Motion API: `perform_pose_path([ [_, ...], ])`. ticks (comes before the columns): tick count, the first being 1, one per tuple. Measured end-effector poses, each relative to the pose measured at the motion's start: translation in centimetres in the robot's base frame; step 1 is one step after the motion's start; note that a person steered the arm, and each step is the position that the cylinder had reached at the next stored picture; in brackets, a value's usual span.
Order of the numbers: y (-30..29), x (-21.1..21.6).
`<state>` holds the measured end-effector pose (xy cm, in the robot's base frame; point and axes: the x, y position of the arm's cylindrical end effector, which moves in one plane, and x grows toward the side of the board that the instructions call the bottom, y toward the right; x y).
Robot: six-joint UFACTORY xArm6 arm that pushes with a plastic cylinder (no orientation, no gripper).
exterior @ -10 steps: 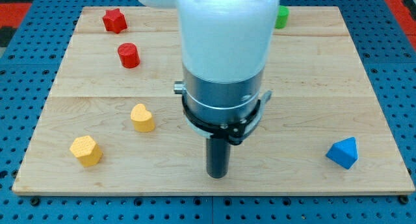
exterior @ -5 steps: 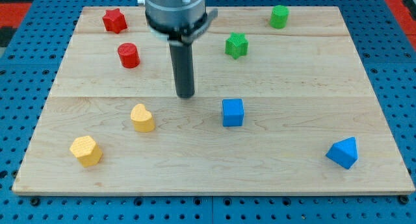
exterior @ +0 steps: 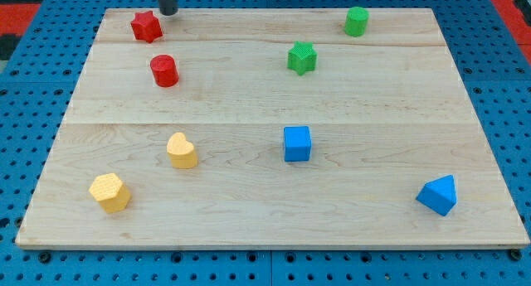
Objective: Slightly push the red star towards the bottom
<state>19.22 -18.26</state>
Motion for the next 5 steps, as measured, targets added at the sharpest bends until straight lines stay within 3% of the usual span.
perform_pose_path([
  [2,-3.3,1.7],
  [4,-3.6,0.7],
  [5,3.9,0.5],
])
